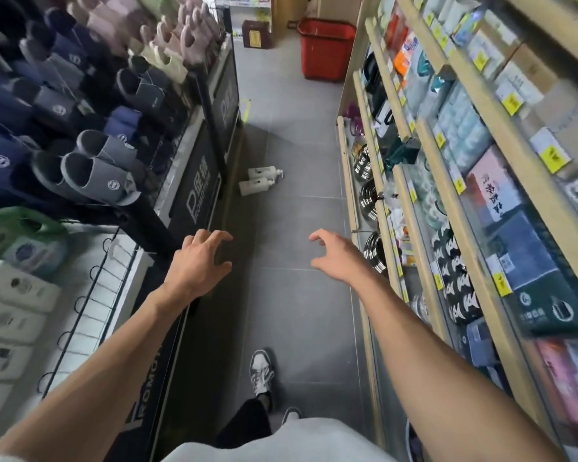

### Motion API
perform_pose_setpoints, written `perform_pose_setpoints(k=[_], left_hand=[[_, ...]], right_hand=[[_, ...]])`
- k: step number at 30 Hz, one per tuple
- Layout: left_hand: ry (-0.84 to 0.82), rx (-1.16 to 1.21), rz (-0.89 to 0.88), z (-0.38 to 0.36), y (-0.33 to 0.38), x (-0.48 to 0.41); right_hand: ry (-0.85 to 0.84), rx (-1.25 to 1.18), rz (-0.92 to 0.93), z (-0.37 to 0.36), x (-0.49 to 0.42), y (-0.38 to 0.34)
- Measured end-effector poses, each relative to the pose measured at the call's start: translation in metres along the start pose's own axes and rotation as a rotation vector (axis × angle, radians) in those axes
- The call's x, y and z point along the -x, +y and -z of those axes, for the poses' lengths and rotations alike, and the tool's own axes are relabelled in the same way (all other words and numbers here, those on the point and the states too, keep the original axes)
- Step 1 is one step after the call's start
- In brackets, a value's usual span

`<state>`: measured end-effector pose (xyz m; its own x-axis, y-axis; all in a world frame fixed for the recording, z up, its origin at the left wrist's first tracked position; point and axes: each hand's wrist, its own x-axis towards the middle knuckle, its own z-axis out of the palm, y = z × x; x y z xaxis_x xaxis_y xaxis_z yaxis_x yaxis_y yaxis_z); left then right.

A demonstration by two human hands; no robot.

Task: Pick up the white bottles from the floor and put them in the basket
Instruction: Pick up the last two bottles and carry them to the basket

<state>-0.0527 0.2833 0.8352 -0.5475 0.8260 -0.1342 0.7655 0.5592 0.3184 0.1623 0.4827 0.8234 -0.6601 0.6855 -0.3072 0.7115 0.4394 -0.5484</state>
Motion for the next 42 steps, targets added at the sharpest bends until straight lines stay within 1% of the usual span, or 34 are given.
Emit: perform_pose_setpoints(k=[7,15,24,27,30,35,42], left_hand=[[-0.004,0.055,0.004,0.012,-0.022,-0.093],[0.011,0.059,-0.03,0.042,-0.037,-0.195],[-0.017,0.019,-0.037,0.047,-0.021,-0.31],[0.007,0.004,-0.041,0.051,-0.008,-0.354],[-0.006,-0.015,-0.04,0.056,0.007,-0.394],[-0.007,-0.038,0.005,0.06,0.026,-0.458],[-0.032,-0.057,0.037,0.059,0.033,-0.531]], right_hand=[[-0.005,0.056,-0.033,0.022,-0.078,-0.018],[0.042,0.085,-0.034,0.056,-0.159,-0.041],[0.023,0.059,-0.083,0.091,-0.266,-0.03],[0.029,0.039,-0.064,0.108,-0.313,-0.022],[0.017,0.03,-0.056,0.126,-0.355,-0.017],[-0.008,0.022,-0.038,0.159,-0.427,-0.006],[-0.049,0.047,-0.012,0.182,-0.507,-0.005]])
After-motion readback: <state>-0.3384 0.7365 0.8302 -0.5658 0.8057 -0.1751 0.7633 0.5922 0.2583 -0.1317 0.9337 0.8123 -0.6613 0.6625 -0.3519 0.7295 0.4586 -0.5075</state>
